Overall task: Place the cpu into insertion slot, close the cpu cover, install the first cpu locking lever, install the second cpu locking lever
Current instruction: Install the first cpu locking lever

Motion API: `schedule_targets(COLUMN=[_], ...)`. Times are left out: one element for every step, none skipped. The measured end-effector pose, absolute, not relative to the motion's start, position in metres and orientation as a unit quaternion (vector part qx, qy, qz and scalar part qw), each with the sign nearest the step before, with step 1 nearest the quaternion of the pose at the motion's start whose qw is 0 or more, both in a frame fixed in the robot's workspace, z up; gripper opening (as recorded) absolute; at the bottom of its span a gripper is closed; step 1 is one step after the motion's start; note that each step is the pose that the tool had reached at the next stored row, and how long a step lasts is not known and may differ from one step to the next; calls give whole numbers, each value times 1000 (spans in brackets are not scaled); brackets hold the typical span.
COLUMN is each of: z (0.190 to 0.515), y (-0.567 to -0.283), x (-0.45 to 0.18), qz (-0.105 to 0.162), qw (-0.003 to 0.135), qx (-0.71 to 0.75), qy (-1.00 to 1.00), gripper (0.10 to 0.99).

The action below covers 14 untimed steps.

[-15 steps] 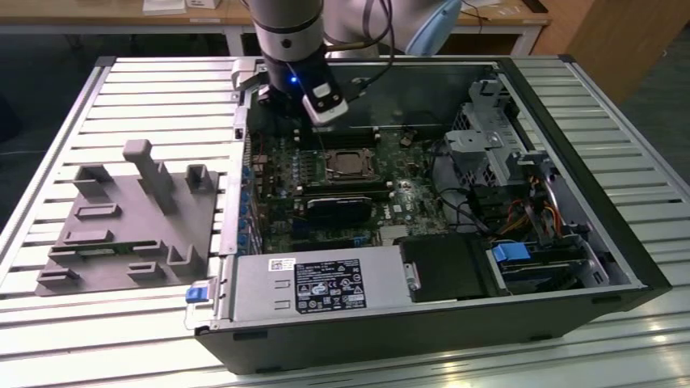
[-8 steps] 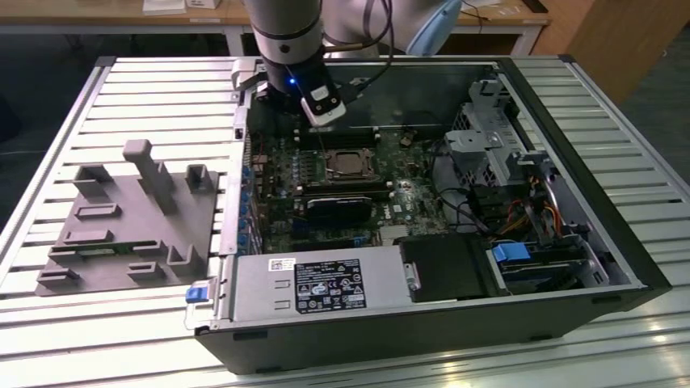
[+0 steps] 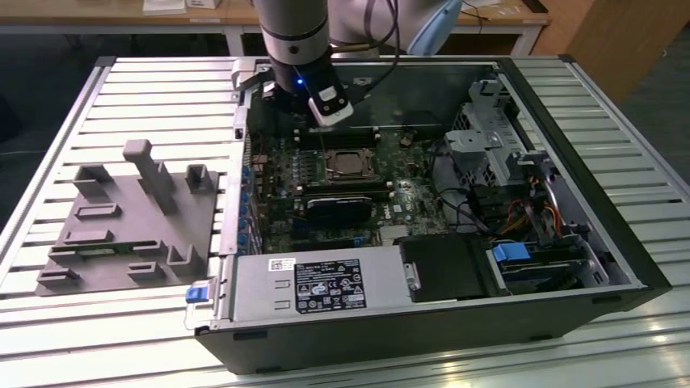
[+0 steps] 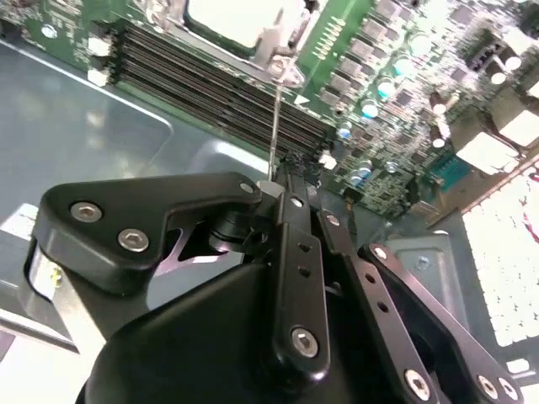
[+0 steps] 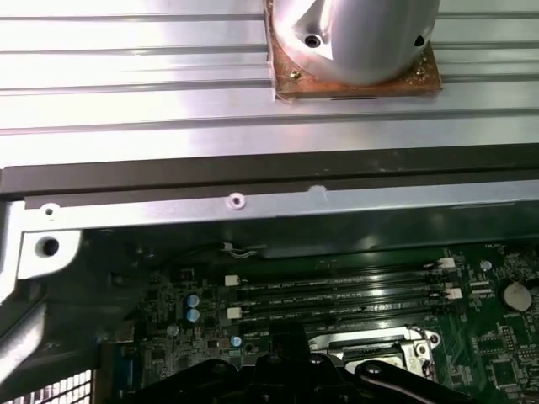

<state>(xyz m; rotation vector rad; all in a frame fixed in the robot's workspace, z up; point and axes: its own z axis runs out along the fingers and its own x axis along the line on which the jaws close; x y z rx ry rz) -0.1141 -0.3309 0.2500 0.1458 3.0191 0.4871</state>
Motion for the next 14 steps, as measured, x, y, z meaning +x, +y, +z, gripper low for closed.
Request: schedule_targets(z=[250,250,250,250,250,250,250,249,249,249,249,249,249,249], y=[-331,-331,-331,-331,-331,-331,-331,-331,-331,-331,-331,-331,-331,-331], x=[-111,-109,-106,-103,-100,-98,-95,-93,-91,-89,-87,-86,-86,-86], qz=[159,159,159,159,159,159,159,159,159,159,159,159,159,159], qw=[40,40,40,40,40,40,40,40,40,40,39,40,39,39], qx=[48,48,48,48,48,48,48,48,48,48,48,48,48,48], qy=[985,985,985,985,985,985,985,985,985,985,985,985,985,985], gripper=[106,106,106,106,106,106,106,106,106,106,106,106,106,106])
